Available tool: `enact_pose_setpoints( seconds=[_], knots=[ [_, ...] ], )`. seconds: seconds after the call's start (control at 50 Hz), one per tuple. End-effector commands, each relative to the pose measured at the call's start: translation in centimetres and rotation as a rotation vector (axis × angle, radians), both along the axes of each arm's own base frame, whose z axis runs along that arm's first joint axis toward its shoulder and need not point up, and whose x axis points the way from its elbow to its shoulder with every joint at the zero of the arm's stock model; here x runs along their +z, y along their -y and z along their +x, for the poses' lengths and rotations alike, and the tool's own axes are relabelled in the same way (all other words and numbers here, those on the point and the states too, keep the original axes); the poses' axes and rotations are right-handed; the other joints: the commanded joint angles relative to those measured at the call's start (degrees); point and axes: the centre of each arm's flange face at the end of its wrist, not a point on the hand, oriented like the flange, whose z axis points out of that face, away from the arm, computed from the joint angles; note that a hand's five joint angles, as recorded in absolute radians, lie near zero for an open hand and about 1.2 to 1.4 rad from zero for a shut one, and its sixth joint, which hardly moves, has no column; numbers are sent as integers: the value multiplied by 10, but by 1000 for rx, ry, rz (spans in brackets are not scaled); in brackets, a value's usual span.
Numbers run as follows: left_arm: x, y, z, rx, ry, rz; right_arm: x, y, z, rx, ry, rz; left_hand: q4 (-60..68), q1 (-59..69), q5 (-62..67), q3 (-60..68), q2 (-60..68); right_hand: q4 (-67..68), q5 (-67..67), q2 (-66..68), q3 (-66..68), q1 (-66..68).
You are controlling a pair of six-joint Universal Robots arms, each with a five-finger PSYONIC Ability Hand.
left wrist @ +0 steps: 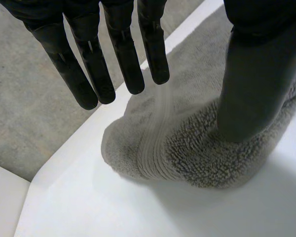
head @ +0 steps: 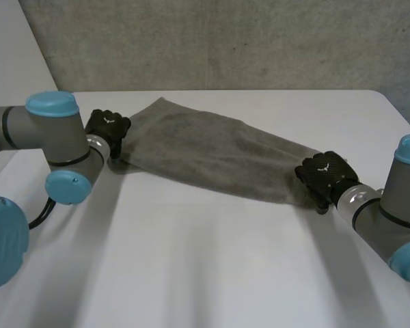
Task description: Fold the towel.
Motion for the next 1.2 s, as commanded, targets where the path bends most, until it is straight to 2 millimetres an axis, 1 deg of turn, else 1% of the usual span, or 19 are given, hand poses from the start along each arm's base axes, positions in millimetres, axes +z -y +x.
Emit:
enact_pose_setpoints(
  seconds=[0.02,0.28,0.48,0.58,0.62,0.64,0.68,0.76,0.84,0.9,0.92,0.96,0.98,1.02,1.04,1.08,1.1,1.14,1.2],
  knots=[
    [-23,6,-3,-21,85,2,-16,8,2,-2,-7,4,-62,-62,-150,-57,-60,-23,-8,-26,-21,-19],
    [-32,16,-7,-26,104,-23,-32,17,6,-6,-17,6,-33,-34,-122,-28,-31,-1,14,-4,1,3],
    [-37,16,-8,-33,106,-19,-33,20,7,-5,-21,0,36,35,-53,41,38,56,71,54,58,60],
    [-39,17,-9,-35,107,-16,-38,22,6,-6,-33,4,95,94,6,99,97,183,198,180,184,186],
    [-39,15,-9,-37,110,-8,-36,25,4,-18,-32,-3,195,195,107,200,197,330,345,327,331,334],
    [-39,15,-9,-37,110,-8,-36,25,4,-18,-32,-3,196,195,107,200,197,331,346,328,332,334],
    [-38,13,-10,-40,112,1,-32,27,3,-27,-28,-17,343,342,254,348,345,466,481,463,467,469],
    [-34,12,-11,-43,111,1,-27,29,3,-33,-16,-31,389,388,300,394,391,466,481,463,468,470],
    [-16,12,-13,-39,92,-27,-7,30,3,-38,-3,-83,389,388,300,394,391,466,481,463,468,470],
    [14,10,-13,-31,55,-71,10,30,3,-47,8,-125,389,388,300,394,391,466,481,463,468,470],
    [14,10,-13,-31,55,-71,10,30,3,-47,9,-125,389,388,300,394,391,466,481,463,468,470],
    [37,5,-11,-22,9,-81,31,28,3,-51,27,-166,389,388,300,394,391,466,481,463,468,470],
    [38,5,-11,-22,9,-81,31,28,3,-51,27,-167,389,388,300,394,391,466,481,463,468,470],
    [61,-7,-7,-17,-35,-61,54,24,2,-55,51,-207,389,388,300,394,391,466,481,463,468,470],
    [61,-7,-7,-17,-35,-61,54,24,2,-55,51,-207,389,388,300,394,391,466,481,463,468,470],
    [85,-24,-4,-34,-63,-45,81,15,-2,-57,60,-231,389,388,300,394,391,466,481,463,468,470],
    [85,-24,-4,-34,-63,-45,81,15,-2,-57,60,-231,389,388,300,394,391,466,481,463,468,470],
    [111,-42,3,-66,-79,-52,112,4,-5,-60,71,-248,389,388,300,394,391,466,481,463,468,470],
    [124,-51,6,-80,-85,-63,126,-2,-7,-62,76,-247,389,388,300,394,391,466,481,463,468,470]
  ],
)
